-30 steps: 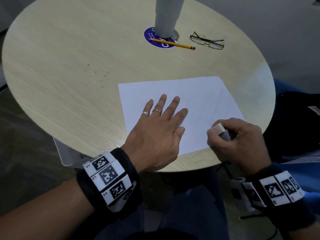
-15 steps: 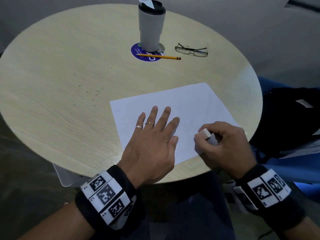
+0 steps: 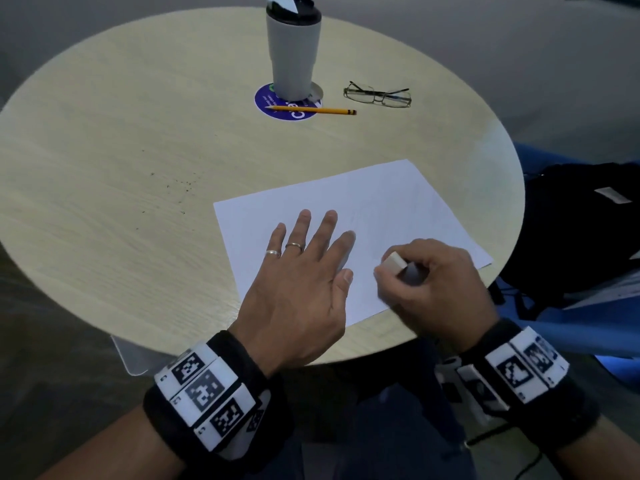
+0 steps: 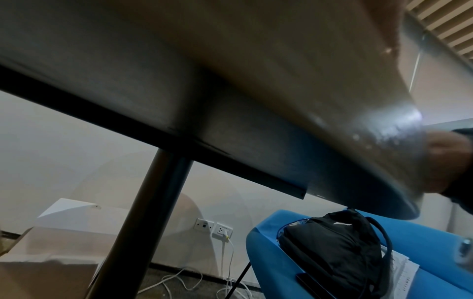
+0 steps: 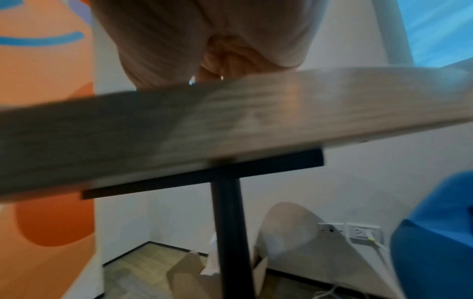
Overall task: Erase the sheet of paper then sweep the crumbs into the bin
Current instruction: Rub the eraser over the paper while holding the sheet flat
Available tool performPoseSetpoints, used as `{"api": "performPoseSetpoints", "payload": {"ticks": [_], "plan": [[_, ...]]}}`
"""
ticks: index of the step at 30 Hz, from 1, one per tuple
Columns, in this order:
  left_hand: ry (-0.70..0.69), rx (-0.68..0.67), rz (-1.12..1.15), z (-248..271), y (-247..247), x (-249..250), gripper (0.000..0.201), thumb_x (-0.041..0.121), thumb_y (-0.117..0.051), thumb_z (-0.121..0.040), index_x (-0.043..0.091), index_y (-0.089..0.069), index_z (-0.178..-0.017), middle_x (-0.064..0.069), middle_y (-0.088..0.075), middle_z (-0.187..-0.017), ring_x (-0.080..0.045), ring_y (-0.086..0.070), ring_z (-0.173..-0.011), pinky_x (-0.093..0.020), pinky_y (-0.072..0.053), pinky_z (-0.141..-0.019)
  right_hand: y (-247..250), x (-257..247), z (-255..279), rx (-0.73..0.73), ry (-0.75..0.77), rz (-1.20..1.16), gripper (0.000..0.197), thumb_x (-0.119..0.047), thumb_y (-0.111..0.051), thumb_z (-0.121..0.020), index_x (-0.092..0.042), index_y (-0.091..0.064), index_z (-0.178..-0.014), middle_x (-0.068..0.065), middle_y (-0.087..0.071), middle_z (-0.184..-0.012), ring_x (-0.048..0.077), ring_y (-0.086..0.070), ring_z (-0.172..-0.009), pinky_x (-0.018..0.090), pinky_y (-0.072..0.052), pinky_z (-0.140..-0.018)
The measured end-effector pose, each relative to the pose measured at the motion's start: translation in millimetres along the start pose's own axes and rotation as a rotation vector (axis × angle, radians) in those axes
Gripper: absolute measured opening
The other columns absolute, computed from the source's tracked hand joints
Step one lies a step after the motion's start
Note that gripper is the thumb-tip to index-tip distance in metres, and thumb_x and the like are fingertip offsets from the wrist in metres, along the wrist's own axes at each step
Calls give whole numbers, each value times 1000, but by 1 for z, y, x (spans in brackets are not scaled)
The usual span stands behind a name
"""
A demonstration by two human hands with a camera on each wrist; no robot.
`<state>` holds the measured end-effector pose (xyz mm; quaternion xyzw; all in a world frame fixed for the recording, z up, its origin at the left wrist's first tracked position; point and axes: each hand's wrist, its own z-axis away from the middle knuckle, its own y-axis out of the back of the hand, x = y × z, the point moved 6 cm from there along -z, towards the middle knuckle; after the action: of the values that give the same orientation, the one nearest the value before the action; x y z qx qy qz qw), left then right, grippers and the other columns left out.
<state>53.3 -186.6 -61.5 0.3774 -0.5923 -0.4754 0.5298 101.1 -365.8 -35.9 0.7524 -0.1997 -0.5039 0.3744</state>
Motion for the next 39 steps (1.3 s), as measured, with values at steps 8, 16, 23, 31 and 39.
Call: {"api": "performPoseSetpoints", "payload": {"ticks": [8, 16, 23, 31, 39], "plan": [[-3, -5, -10, 0, 0, 1, 59, 46, -13, -109, 33, -11, -166, 4, 8, -176, -24, 14, -162, -51, 1, -130, 5, 2, -1, 75, -1, 50, 19, -30, -71, -88, -20, -68, -71, -6, -65, -69, 18, -60, -73, 41, -51, -67], [-3, -11, -5, 2, 0, 1, 59, 44, -14, -110, 32, -12, -167, 4, 9, -176, -24, 15, -161, -51, 2, -130, 25, 35, -12, 161, -77, 89, 22, -24, -74, -90, -18, -66, -70, -2, -67, -73, 25, -62, -75, 45, -54, -70], [-3, -5, -14, 1, -2, -1, 58, 45, -15, -110, 32, -14, -166, 3, 6, -176, -25, 12, -162, -51, 0, -130, 16, 28, -11, 83, -48, 54, 24, -28, -72, -90, -17, -68, -70, -2, -64, -67, 23, -60, -74, 44, -52, -69], [-4, 11, -6, 0, -1, -1, 58, 45, -15, -110, 32, -14, -166, 3, 5, -176, -25, 11, -162, -51, 0, -130, 1, 1, 5, 38, 2, 99, 22, -37, -66, -86, -23, -66, -69, -6, -62, -68, 18, -58, -73, 41, -52, -68], [3, 6, 6, 2, 0, 0, 58, 45, -16, -110, 32, -13, -166, 4, 8, -176, -23, 14, -161, -50, 2, -130, 2, -6, 9, 47, -8, 125, 20, -38, -65, -87, -26, -68, -71, -8, -63, -70, 16, -57, -75, 38, -51, -69]]}}
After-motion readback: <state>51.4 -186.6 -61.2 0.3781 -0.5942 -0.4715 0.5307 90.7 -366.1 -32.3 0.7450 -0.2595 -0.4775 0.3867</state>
